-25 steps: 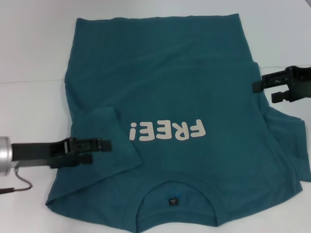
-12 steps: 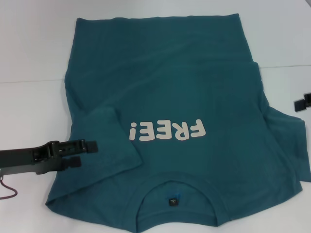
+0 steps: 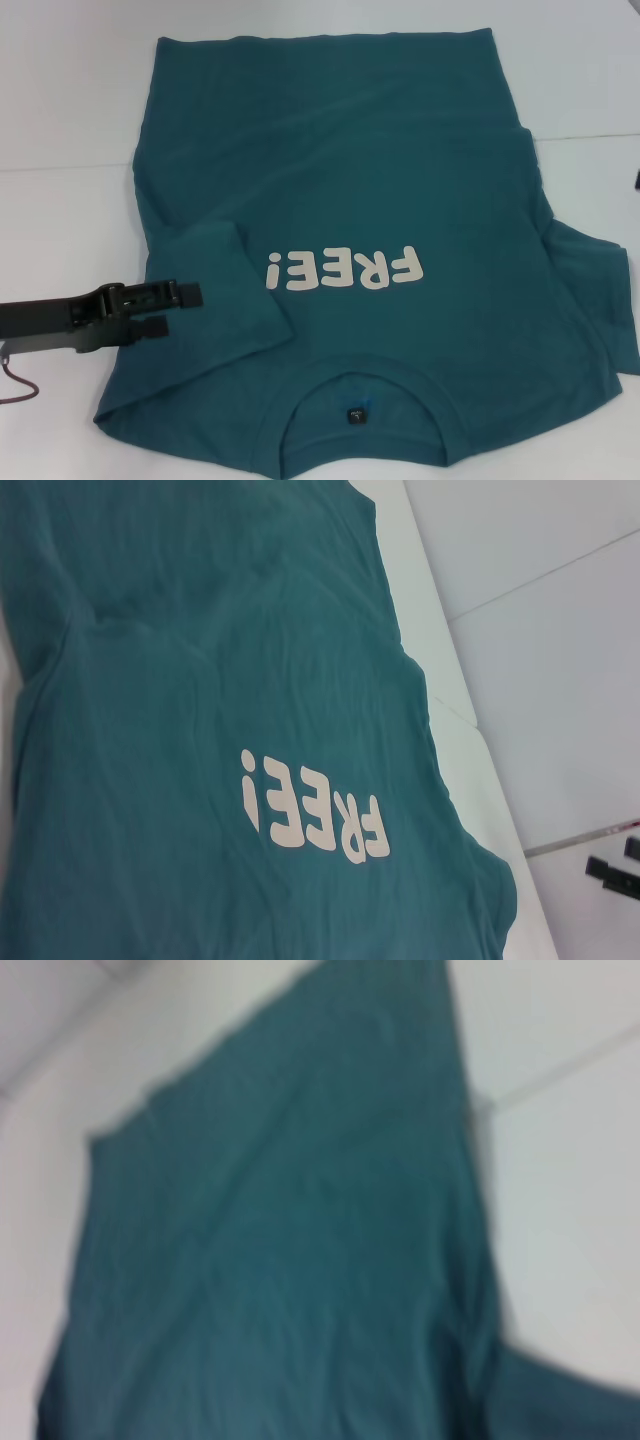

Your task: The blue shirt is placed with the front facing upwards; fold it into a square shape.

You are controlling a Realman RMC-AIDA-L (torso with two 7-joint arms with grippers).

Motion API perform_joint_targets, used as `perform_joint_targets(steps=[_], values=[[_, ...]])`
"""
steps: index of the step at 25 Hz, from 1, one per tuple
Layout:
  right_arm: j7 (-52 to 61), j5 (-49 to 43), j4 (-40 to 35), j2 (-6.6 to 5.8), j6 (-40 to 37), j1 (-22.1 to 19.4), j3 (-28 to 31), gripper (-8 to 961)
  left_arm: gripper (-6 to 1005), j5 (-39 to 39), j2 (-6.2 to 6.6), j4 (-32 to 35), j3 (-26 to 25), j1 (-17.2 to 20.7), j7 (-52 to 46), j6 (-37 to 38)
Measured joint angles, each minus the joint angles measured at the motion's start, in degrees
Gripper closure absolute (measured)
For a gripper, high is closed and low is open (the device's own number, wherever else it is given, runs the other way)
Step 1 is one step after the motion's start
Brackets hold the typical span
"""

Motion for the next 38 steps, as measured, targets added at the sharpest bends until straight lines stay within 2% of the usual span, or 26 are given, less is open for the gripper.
perform_joint_targets(steps=[2,5,12,17,19,25,29,38], values=[[-0.88,1.69,0.25,0.72,1.03,-0.20,1.62,57,53,-0.01,0.00,0.09,-0.14,-0.03,-0.10,-0.01],[0.39,0.37,0.62,0.78,1.29,0.16,0.53,57,53,-0.01,0.00,0.05,-0.49,-0.12,-0.14,-0.01],[5.14,-9.89,1.16,0.91,2.42,2.24,-3.50,58,53,-0.01,0.00,-0.20,-0.46,-0.16,-0.18,-0.45],[5.21,-11.97,1.38,2.29,4.66,3.11,-4.04,58,53,-0.01,0.00,-0.27,-0.50,-0.10,-0.19,-0.95],[5.18,-12.07,1.60,3.25,6.30,3.06,-4.76,57,53,-0.01,0.00,-0.27,-0.51,0.02,-0.19,-1.19],[5.15,-12.04,5.16,4.34,11.23,3.22,-6.62,57,53,0.00,-0.09,-0.27,-0.53,0.12,-0.19,-1.31],[4.97,-11.79,5.57,5.55,12.74,3.57,-6.36,57,53,0.00,-0.10,-0.27,-0.53,-0.04,-0.19,-1.31],[4.79,-10.74,5.74,6.41,14.38,4.46,-6.03,58,53,0.00,-0.31,-0.26,-0.53,-0.10,-0.19,-1.37]])
